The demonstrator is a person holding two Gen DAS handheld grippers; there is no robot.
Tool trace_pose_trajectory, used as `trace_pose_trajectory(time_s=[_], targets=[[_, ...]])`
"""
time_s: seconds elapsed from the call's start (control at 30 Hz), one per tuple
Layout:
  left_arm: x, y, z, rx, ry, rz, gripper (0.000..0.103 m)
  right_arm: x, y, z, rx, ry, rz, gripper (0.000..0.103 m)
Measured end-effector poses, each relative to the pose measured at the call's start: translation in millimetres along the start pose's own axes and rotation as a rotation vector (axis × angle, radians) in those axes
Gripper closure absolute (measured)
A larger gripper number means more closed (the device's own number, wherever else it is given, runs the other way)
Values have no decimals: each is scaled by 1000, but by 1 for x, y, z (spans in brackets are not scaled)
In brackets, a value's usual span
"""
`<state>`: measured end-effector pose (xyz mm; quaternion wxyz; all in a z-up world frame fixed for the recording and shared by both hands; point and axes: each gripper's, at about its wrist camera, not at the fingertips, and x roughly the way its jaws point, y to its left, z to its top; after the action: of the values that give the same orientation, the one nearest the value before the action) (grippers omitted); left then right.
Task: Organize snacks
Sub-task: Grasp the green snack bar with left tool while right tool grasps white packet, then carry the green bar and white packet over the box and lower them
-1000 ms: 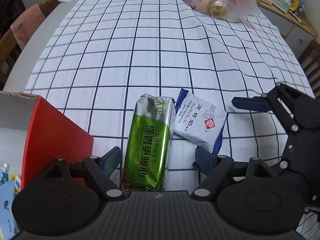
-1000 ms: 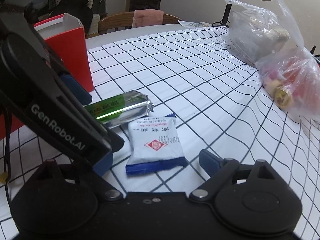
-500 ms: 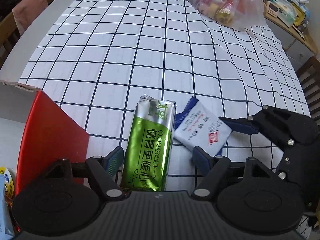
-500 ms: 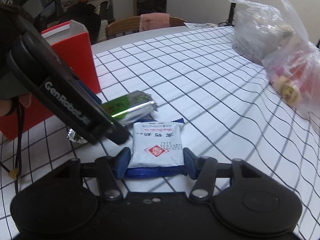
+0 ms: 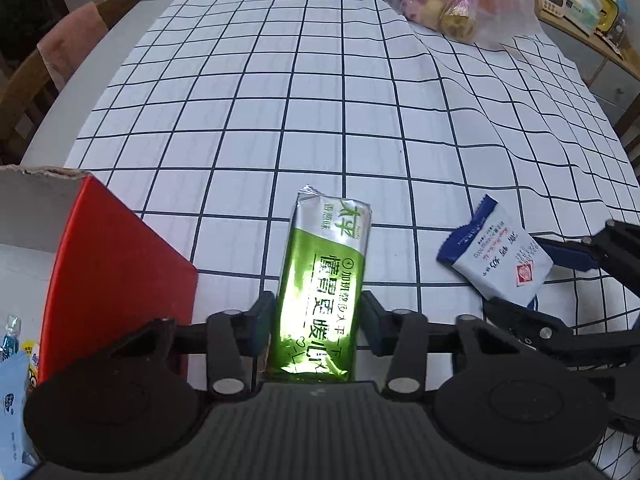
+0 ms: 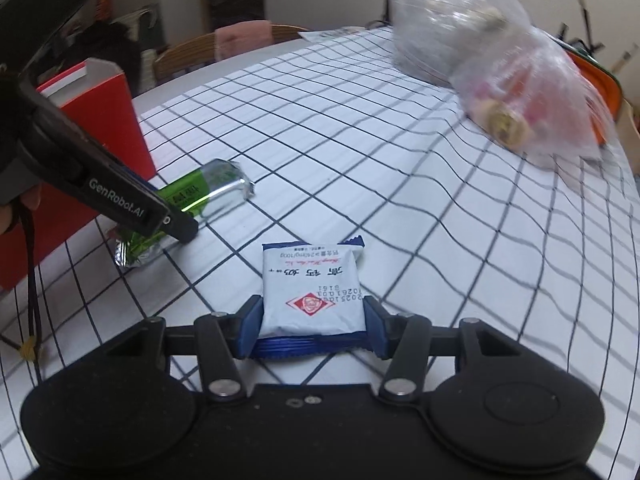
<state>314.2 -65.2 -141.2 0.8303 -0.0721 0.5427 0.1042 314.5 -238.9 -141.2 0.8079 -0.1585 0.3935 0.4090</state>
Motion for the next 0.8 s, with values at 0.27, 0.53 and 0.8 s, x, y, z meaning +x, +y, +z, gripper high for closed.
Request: trace_pose_trajectory(time_s=[0.27, 0.53, 0.8], targets=[[-13, -3, -11, -20, -11, 9, 61, -34, 15, -12, 157, -25, -73, 52], [-44, -9, -41, -12, -19, -42, 61, -76, 51, -24, 213, -33, -94, 52], [-89, -5, -68, 29, -67, -92, 61, -119, 88, -26, 239, -66, -122, 52]])
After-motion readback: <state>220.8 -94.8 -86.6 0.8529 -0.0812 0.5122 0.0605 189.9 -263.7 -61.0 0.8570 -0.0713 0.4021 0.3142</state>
